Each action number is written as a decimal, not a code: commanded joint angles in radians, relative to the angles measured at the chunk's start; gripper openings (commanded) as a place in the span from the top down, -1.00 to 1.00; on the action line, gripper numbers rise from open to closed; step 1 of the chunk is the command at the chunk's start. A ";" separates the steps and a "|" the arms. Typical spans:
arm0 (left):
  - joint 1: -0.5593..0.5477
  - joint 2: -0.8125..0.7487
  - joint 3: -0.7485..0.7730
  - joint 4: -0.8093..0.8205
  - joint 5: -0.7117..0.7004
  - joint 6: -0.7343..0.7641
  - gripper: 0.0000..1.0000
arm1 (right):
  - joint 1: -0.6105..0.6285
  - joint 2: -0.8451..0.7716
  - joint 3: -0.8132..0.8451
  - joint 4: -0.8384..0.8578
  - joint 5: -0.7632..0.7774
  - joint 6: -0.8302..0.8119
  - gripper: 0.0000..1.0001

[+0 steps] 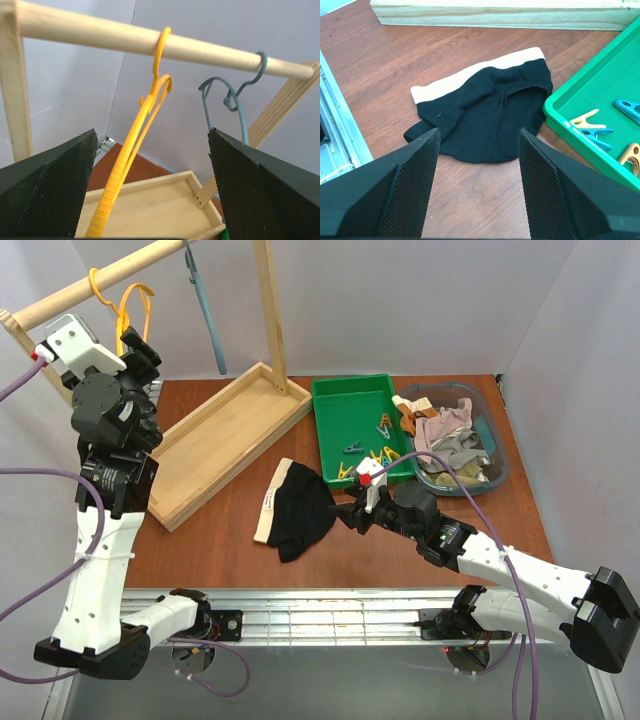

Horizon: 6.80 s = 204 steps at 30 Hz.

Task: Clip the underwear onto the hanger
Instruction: Pick up the hanger from the clothesline, then place the hanger at the center of the board.

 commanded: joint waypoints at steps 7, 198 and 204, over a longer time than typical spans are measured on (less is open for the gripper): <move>0.000 0.048 -0.012 -0.022 -0.079 0.049 -0.64 | 0.000 0.004 0.007 0.043 -0.019 0.004 -0.14; -0.218 -0.464 -1.409 0.681 0.479 -0.362 -0.14 | 0.108 0.446 0.305 -0.027 0.484 0.236 -0.24; -0.229 -0.388 -1.368 0.800 0.528 -0.304 -0.14 | -0.173 0.525 0.368 0.039 0.382 0.176 -0.17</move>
